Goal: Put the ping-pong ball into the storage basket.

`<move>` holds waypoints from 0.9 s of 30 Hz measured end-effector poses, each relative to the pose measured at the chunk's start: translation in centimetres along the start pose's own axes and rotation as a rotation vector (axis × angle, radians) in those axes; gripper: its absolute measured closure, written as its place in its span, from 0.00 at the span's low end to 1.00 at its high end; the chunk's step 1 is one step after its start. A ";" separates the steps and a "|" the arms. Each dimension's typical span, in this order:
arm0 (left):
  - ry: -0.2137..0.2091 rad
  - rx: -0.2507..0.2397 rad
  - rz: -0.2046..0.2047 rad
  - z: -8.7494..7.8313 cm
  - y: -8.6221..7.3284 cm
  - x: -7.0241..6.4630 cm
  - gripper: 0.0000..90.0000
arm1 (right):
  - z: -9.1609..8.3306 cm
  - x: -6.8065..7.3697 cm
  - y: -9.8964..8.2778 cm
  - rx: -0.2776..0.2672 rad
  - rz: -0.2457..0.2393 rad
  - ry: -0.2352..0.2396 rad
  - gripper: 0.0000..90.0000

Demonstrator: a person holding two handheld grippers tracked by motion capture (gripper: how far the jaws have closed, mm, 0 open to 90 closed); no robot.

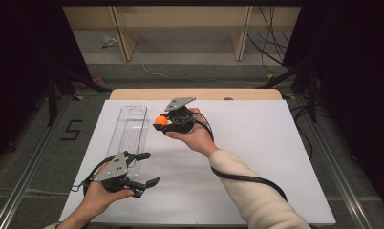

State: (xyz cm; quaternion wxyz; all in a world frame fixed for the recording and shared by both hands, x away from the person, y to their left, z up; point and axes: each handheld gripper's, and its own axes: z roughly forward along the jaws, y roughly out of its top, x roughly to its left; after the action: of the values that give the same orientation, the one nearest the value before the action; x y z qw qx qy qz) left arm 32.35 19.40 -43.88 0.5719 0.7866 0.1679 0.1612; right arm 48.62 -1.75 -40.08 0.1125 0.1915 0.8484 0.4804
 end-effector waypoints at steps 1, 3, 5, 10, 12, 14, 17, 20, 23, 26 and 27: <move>-0.001 0.000 -0.001 0.0 0.0 0.0 0.18 | 0.1 0.0 0.0 0.000 -0.002 0.002 0.57; -0.001 -0.001 -0.001 0.0 0.0 0.0 0.18 | 0.3 0.1 0.1 0.002 -0.003 0.005 0.57; 0.000 0.000 -0.001 0.0 0.0 0.0 0.18 | 0.5 0.1 0.2 0.005 -0.005 0.007 0.57; -0.004 0.005 0.002 0.0 0.0 0.0 0.18 | 0.8 0.2 0.5 0.005 -0.009 0.010 0.57; -0.003 0.005 0.003 0.1 0.0 -0.1 0.18 | 1.0 0.3 0.7 0.003 -0.009 0.013 0.57; -0.003 0.005 0.005 0.1 0.0 -0.1 0.18 | 1.1 0.3 0.8 0.003 -0.012 0.014 0.57; -0.003 0.006 0.004 0.1 0.0 -0.1 0.18 | 1.3 0.4 0.9 0.006 -0.014 0.018 0.57; -0.005 0.007 0.005 0.1 0.0 -0.1 0.18 | 1.6 0.4 1.1 0.007 -0.013 0.020 0.57; -0.006 0.007 0.005 0.1 0.0 -0.1 0.18 | 1.9 0.5 1.2 0.006 -0.014 0.021 0.57; -0.009 0.010 0.006 0.1 0.0 -0.1 0.18 | 2.1 0.6 1.3 0.009 -0.018 0.026 0.57; -0.008 0.009 0.006 0.1 0.0 -0.1 0.18 | 2.2 0.6 1.4 0.009 -0.016 0.027 0.57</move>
State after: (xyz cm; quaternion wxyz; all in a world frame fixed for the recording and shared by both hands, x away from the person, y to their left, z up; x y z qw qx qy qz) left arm 32.30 19.30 -43.95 0.5685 0.7904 0.1638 0.1589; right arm 49.22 0.89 -40.04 0.1040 0.1785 0.8535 0.4784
